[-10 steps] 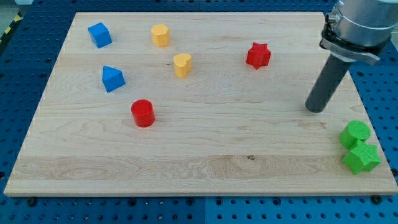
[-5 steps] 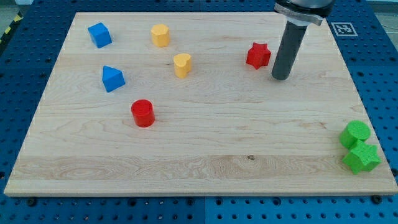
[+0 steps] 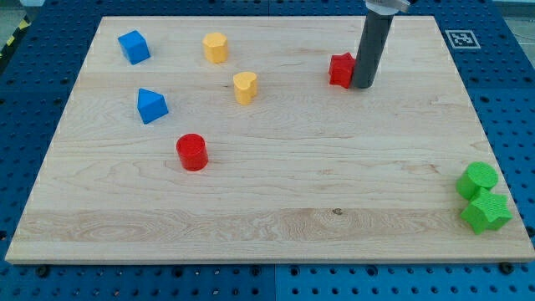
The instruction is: Slide red star towards top of the board
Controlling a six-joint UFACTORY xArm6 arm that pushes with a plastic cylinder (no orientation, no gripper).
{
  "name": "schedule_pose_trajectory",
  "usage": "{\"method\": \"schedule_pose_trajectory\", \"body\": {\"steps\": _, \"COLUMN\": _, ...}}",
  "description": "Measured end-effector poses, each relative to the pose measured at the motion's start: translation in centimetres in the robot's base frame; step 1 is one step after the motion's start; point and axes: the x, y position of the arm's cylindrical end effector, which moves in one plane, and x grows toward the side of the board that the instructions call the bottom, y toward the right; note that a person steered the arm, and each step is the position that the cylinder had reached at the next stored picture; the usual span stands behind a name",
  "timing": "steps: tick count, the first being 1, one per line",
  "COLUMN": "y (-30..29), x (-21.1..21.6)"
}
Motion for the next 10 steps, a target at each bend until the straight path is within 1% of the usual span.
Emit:
{"method": "schedule_pose_trajectory", "body": {"steps": 2, "y": 0.0, "x": -0.3}}
{"method": "schedule_pose_trajectory", "body": {"steps": 6, "y": -4.5, "x": -0.5}}
{"method": "schedule_pose_trajectory", "body": {"steps": 7, "y": -5.4, "x": -1.4}}
{"method": "schedule_pose_trajectory", "body": {"steps": 8, "y": -5.0, "x": -1.6}}
{"method": "schedule_pose_trajectory", "body": {"steps": 10, "y": -5.0, "x": -4.5}}
